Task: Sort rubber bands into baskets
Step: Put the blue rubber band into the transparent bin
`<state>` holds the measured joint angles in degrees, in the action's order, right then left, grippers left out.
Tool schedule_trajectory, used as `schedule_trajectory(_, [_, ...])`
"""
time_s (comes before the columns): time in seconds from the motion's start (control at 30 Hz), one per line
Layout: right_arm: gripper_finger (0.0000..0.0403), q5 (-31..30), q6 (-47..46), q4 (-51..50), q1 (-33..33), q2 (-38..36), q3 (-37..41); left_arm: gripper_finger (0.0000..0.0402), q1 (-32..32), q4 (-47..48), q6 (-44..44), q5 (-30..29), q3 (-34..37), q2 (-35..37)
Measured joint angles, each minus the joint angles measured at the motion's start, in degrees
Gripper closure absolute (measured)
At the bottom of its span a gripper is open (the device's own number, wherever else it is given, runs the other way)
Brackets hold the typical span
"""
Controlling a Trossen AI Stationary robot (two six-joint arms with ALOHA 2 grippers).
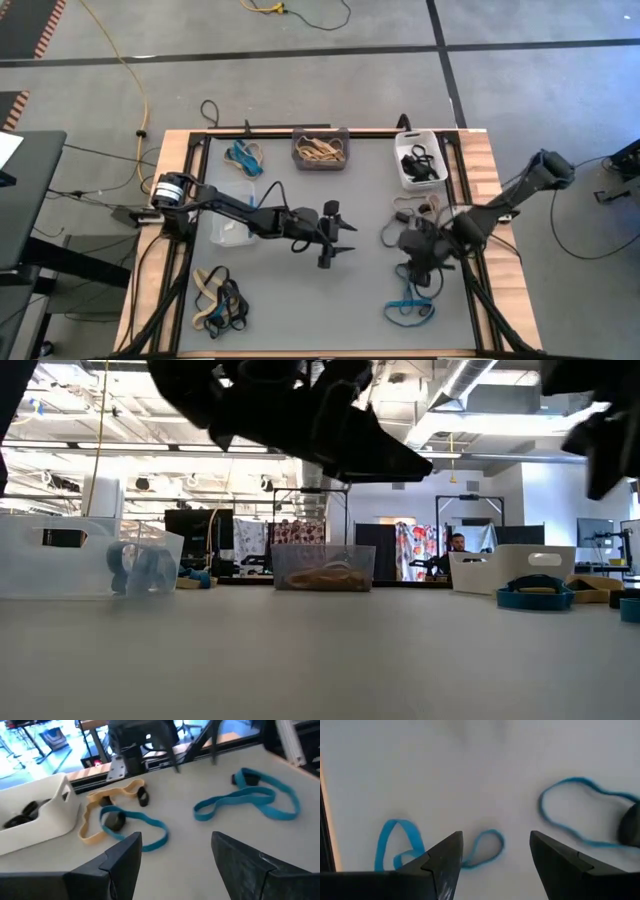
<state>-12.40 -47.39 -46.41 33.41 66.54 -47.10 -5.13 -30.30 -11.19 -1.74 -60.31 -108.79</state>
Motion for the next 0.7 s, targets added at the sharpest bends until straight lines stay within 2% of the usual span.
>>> schedule_trajectory(0.17, [0.0143,-4.8,-8.7,3.6,7.7,1.3,2.6,0.0171,1.3,5.2,-1.9,1.4,-5.0,-1.3])
schedule_trajectory(0.37, [0.0143,-8.8,-15.6,6.7,14.0,3.0,3.6,0.0171,2.0,8.8,-3.0,6.0,-13.2,-7.9])
schedule_trajectory(0.7, [0.0143,-9.4,-16.3,9.6,16.5,5.8,3.6,0.0171,2.1,27.4,-8.3,7.1,-34.4,-21.9])
